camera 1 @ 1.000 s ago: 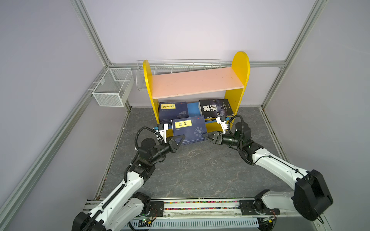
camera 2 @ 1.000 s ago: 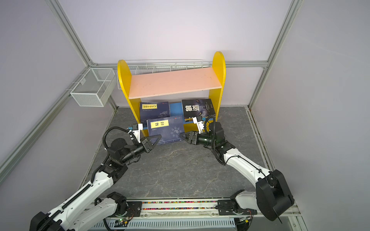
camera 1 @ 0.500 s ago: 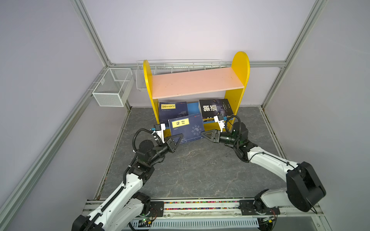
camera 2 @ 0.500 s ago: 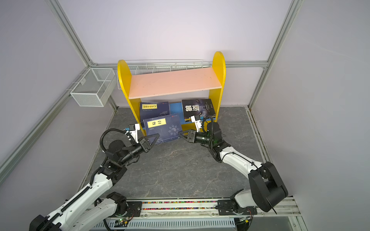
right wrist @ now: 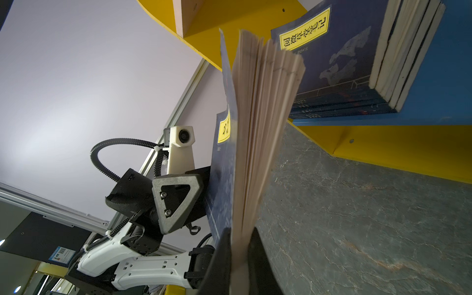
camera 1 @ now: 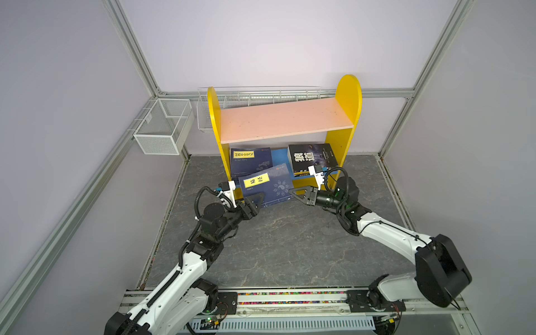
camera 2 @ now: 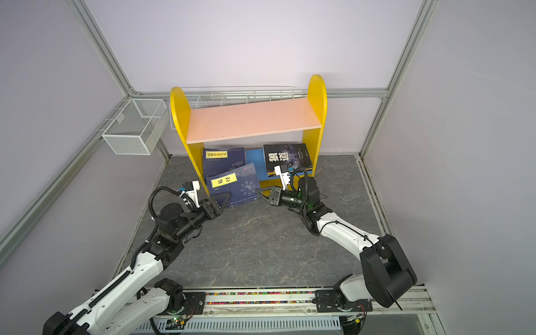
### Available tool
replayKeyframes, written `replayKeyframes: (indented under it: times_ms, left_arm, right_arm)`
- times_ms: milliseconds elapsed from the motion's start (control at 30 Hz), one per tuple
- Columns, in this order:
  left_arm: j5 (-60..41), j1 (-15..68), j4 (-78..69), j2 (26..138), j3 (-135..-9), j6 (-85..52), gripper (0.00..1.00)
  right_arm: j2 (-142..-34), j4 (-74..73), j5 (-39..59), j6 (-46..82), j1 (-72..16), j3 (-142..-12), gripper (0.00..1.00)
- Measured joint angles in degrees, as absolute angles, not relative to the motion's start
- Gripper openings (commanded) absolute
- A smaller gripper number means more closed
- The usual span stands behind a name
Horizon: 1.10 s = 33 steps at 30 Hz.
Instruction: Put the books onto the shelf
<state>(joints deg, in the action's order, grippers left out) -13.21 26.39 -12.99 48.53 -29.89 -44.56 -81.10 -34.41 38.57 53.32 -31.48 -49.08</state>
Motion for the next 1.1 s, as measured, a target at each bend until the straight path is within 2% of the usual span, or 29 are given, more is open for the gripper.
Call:
replayKeyframes:
  times_ms: [133,267,400,533,800,1100]
  left_arm:
    - [-2.96,25.93,-5.15,43.72,-29.89,-45.43,0.96]
    - [9.1,24.45,5.5,38.76,-29.89,-49.15,0.95]
    - [16.56,21.34,16.36,37.69,-29.89,-53.47,0.94]
    - [19.05,19.57,22.31,38.39,-29.87,-55.42,0.94]
    - [19.75,19.49,25.1,40.58,-29.87,-55.72,0.94]
    - [19.73,19.49,25.56,40.66,-29.87,-55.72,0.94]
  right_arm:
    - [-83.15,-33.65,38.11,52.66,-30.85,-54.37,0.07]
    - [-86.06,-29.95,36.14,50.22,-30.28,-60.12,0.07]
    - [-90.63,-28.21,33.34,48.73,-30.13,-65.91,0.07]
    - [-96.92,-28.25,31.35,48.66,-30.09,-71.53,0.07]
    - [-109.71,-28.95,28.95,50.76,-30.2,-80.95,0.07]
    - [-115.44,-26.39,27.81,51.42,-31.46,-87.13,0.07]
